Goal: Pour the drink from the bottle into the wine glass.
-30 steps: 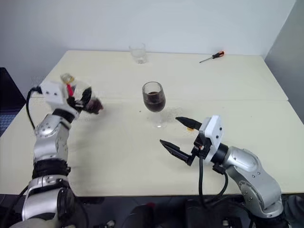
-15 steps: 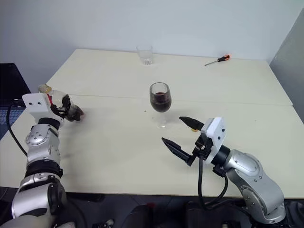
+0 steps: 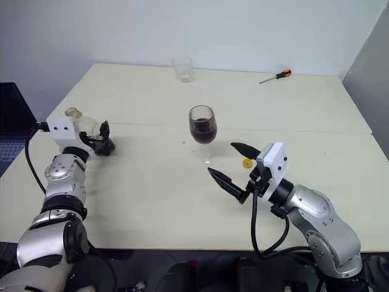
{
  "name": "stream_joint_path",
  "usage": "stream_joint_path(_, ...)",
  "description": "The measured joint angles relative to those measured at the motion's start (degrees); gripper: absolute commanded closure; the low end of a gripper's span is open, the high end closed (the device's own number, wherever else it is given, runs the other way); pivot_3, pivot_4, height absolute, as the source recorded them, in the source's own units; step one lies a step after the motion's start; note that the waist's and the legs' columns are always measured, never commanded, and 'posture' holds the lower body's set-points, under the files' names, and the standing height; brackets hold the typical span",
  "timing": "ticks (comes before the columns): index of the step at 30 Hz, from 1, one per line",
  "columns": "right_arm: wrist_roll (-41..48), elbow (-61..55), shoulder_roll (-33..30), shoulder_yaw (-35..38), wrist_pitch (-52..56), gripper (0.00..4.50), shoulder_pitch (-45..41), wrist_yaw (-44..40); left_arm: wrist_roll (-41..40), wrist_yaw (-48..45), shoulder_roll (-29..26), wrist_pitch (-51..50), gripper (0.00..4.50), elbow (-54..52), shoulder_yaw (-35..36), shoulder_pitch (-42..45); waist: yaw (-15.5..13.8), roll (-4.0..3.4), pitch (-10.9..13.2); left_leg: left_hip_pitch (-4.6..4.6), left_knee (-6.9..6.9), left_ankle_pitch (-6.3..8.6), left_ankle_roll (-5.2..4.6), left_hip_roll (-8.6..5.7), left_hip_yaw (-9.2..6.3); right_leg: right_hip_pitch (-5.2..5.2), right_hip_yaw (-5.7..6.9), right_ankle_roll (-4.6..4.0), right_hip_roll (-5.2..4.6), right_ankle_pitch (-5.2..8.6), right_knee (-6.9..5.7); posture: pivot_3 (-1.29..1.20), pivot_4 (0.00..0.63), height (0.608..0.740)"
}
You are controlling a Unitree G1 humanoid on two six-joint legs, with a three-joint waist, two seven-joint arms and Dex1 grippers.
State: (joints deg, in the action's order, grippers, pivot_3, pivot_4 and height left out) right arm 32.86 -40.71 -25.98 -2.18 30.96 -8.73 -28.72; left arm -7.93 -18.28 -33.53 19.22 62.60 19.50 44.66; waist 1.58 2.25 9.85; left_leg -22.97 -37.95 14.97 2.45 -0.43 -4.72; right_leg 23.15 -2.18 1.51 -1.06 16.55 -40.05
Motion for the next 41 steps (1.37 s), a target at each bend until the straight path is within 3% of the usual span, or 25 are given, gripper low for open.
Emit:
stream_joint_path(6,0.01,0.09,-0.42,0.56,0.0,0.0,0.58,-0.22,-1.19,-1.25,-0.18,-0.18,0.02,-2.4,0.23,-2.27,0.07,0.0,0.0,0.01,0.01,0.0,0.0,0.01,-0.04,0.0,-0.04,0.0,-0.01,0.0,0.01,0.0,0.15,0.74)
stream_joint_path(9,0.01,0.12,-0.72,1.25,-0.02,0.0,1.63,-0.5,-2.66,-1.81,-0.18,-1.82,0.02,-9.47,1.07,-7.91,0.15,-0.01,0.0,0.02,0.04,0.0,0.0,0.06,-0.04,0.02,-0.08,0.0,-0.02,0.0,0.0,0.0,0.15,0.74)
stream_joint_path(20,-0.27,0.5,-1.93,6.26,-0.38,0.0,7.89,0.23,-12.83,-0.42,4.37,-26.55,0.02,-58.23,1.92,-38.21,-0.32,-0.03,-0.04,0.05,0.03,0.01,0.01,0.07,-0.08,-0.1,-0.2,-0.01,-0.11,0.0,0.08,0.0,0.15,0.74)
stream_joint_path(23,-2.52,0.86,-1.97,7.43,-0.38,0.0,9.53,2.3,-15.09,0.23,6.26,-31.7,0.02,-66.23,0.7,-41.85,-0.5,-0.04,-0.04,0.08,0.02,0.01,0.01,0.07,-0.11,-0.13,-0.17,-0.01,-0.06,0.0,0.06,0.0,0.15,0.74)
stream_joint_path(26,-7.73,0.63,1.55,9.19,1.11,0.0,13.91,11.65,-18.1,3.27,10.41,-39.79,0.02,-80.39,-2.95,-48.02,-0.57,-0.26,-0.31,0.14,0.06,0.03,0.03,0.03,-0.02,-0.26,-0.23,0.0,-0.11,0.01,0.16,0.0,0.15,0.74)
stream_joint_path(29,-11.31,0.18,5.98,8.64,2.37,0.0,17.62,17.96,-18.31,6.07,13.17,-44.92,0.02,-87.0,-6.75,-50.43,-0.6,-0.3,-0.34,0.2,0.06,0.03,0.03,0.08,-0.08,-0.3,-0.27,0.0,-0.04,0.01,0.12,0.0,0.15,0.74)
stream_joint_path(41,-19.68,-0.8,17.94,4.88,-0.03,0.0,25.7,28.85,-13.51,13.17,16.18,-50.56,0.02,-96.14,-10.35,-55.96,-0.39,-0.96,-0.7,0.64,0.22,0.04,0.03,0.05,-0.05,-0.94,-0.15,0.0,0.01,0.09,0.55,0.0,0.15,0.74)
